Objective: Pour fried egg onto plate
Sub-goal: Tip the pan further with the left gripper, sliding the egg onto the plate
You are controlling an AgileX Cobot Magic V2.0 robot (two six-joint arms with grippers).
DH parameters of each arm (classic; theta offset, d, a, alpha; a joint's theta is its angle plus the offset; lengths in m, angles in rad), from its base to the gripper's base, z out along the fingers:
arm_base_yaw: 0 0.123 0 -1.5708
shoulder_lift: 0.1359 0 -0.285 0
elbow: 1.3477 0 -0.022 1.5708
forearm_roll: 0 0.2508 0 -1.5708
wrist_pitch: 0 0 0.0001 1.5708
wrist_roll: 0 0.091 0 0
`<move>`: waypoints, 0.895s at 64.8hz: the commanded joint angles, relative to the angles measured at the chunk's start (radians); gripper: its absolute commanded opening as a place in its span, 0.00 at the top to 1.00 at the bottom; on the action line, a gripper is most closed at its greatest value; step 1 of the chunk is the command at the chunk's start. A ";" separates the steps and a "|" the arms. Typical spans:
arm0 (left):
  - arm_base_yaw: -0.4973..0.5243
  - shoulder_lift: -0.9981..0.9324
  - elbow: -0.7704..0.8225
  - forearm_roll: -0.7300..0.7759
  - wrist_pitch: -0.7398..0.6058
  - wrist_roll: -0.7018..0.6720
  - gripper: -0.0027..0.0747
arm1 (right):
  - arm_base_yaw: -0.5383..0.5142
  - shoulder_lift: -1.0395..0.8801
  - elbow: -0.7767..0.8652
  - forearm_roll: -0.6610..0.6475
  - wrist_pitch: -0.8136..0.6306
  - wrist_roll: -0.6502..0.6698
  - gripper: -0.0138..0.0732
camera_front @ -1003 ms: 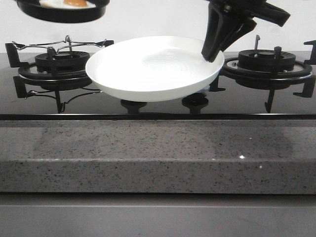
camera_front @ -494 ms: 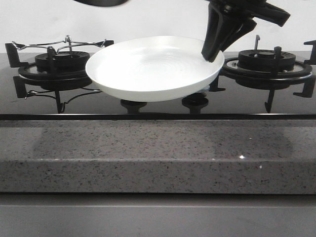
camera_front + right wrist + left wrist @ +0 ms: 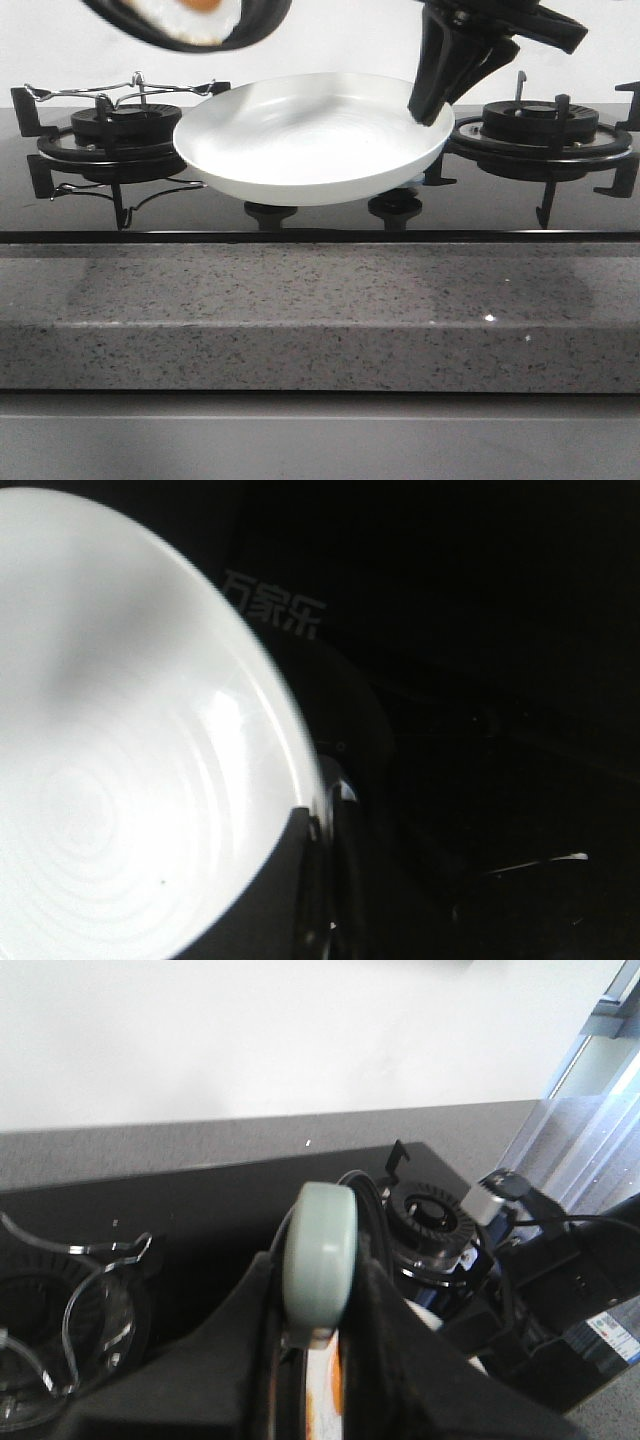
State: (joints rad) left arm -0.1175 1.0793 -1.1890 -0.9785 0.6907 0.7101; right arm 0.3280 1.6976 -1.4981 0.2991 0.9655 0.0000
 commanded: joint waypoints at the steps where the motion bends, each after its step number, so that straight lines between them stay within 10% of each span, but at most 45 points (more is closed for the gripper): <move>1: -0.057 -0.022 -0.034 -0.064 -0.126 0.017 0.99 | -0.001 -0.046 -0.021 0.024 -0.037 -0.008 0.91; 36: -0.326 0.034 -0.034 -0.039 -0.433 0.514 0.99 | -0.001 -0.046 -0.021 0.024 -0.037 -0.008 0.91; 58: -0.329 0.071 -0.034 -0.024 -0.438 0.520 0.99 | -0.001 -0.046 -0.021 0.024 -0.037 -0.008 0.91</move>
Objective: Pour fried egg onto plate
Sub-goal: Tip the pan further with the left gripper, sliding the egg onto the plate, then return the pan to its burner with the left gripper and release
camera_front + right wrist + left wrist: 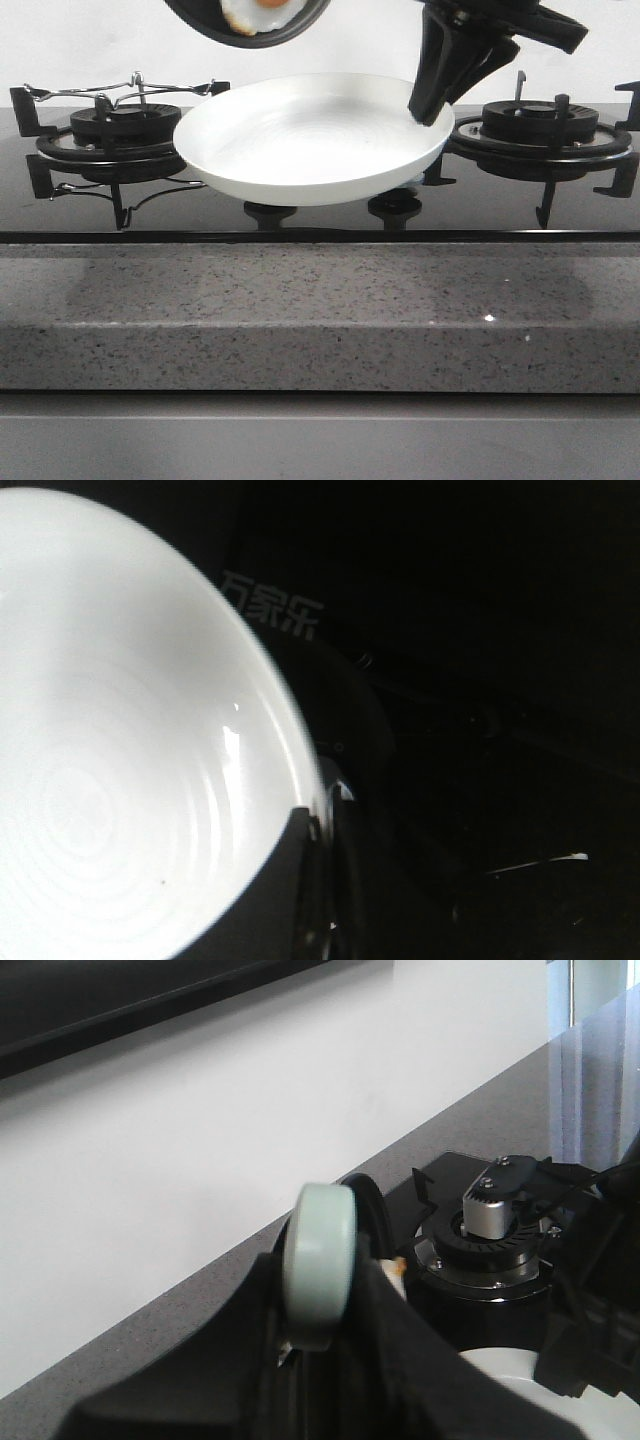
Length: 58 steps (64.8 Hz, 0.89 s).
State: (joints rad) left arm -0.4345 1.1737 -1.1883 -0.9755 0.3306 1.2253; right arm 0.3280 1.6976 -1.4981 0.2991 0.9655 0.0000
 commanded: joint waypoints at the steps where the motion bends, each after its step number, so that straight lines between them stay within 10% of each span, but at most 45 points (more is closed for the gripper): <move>1: -0.012 -0.024 -0.034 -0.025 -0.078 0.005 0.99 | -0.001 -0.046 -0.021 0.024 -0.037 -0.008 0.91; 29: 0.050 -0.019 -0.034 -0.096 -0.130 -0.014 0.99 | -0.001 -0.046 -0.021 0.024 -0.037 -0.008 0.91; 48: 0.362 0.060 -0.034 -0.658 -0.025 -0.027 0.99 | -0.001 -0.046 -0.021 0.024 -0.037 -0.008 0.91; 58: 0.529 0.141 -0.034 -0.728 0.133 -0.247 0.99 | -0.001 -0.046 -0.021 0.024 -0.037 -0.008 0.91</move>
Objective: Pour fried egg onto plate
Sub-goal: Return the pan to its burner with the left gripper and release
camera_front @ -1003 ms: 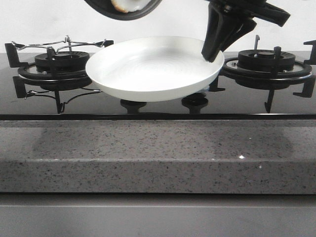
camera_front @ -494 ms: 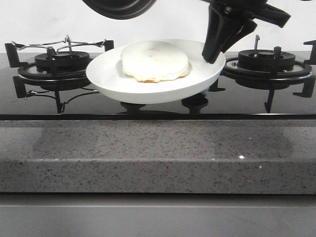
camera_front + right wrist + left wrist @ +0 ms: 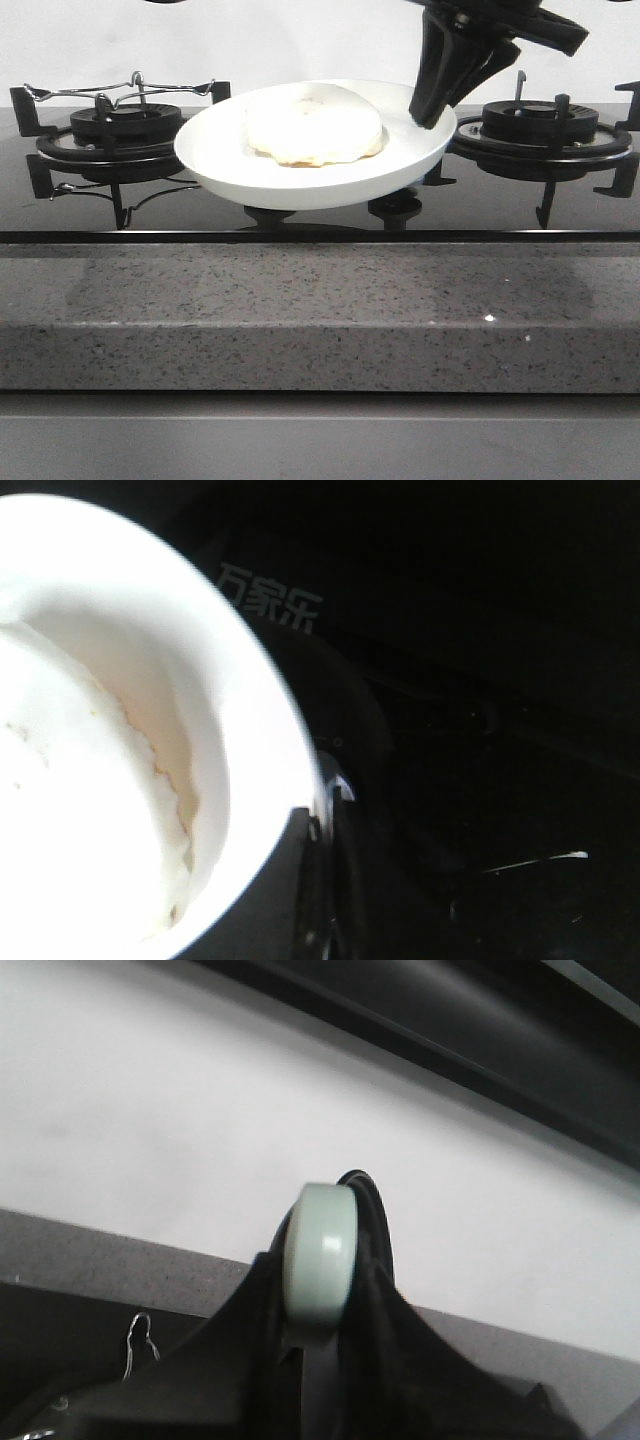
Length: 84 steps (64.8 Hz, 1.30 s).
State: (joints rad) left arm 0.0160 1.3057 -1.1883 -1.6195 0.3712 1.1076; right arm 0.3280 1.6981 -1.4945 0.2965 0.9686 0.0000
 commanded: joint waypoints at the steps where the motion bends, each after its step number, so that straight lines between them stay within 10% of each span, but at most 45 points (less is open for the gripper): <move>1: 0.092 0.017 -0.034 -0.084 0.115 -0.151 0.99 | -0.001 -0.046 -0.025 0.027 -0.040 -0.008 0.91; 20: 0.283 0.219 -0.034 -0.093 0.453 -0.398 0.99 | -0.001 -0.046 -0.025 0.027 -0.040 -0.008 0.91; 51: 0.310 0.420 -0.034 -0.198 0.546 -0.416 0.96 | -0.001 -0.046 -0.025 0.027 -0.040 -0.008 0.91; 84: 0.341 0.420 -0.034 -0.132 0.592 -0.359 0.28 | -0.001 -0.046 -0.025 0.027 -0.040 -0.008 0.91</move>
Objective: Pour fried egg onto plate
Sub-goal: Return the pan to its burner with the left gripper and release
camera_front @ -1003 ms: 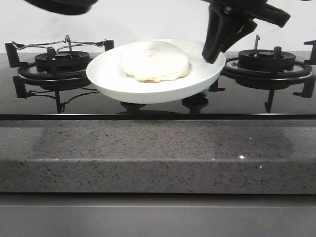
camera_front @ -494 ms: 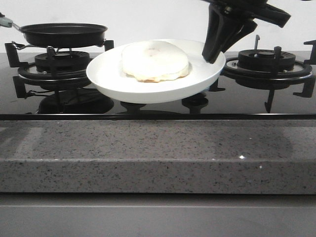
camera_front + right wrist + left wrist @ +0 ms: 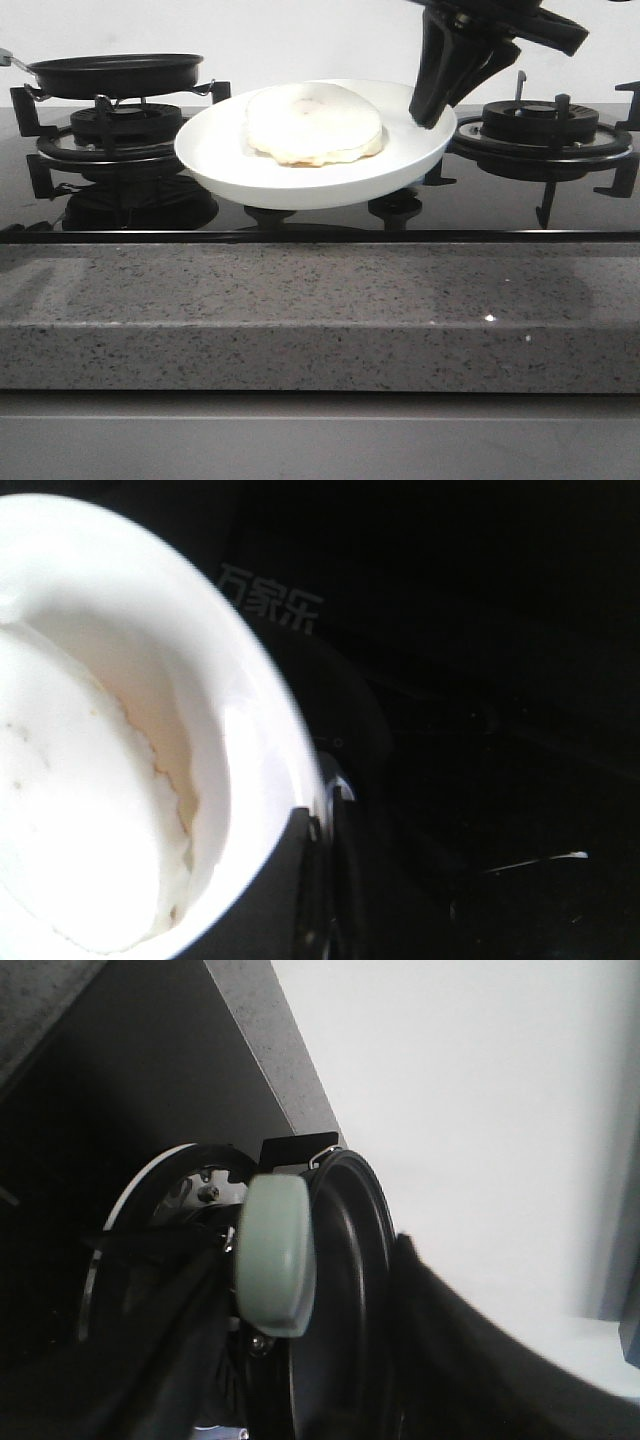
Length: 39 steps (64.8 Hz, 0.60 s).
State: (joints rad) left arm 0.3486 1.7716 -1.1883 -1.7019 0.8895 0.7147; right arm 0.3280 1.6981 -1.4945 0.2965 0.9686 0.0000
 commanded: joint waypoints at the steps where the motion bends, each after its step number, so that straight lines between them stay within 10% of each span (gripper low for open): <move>1: 0.009 -0.046 -0.034 -0.050 0.077 0.036 0.27 | -0.001 -0.046 -0.025 0.027 -0.040 -0.008 0.91; 39: 0.106 -0.285 -0.038 0.288 0.138 0.071 0.25 | -0.001 -0.046 -0.025 0.027 -0.040 -0.008 0.91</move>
State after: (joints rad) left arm 0.4786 1.5971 -1.1921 -1.4559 1.0039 0.7760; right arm 0.3280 1.6981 -1.4945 0.2965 0.9686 0.0000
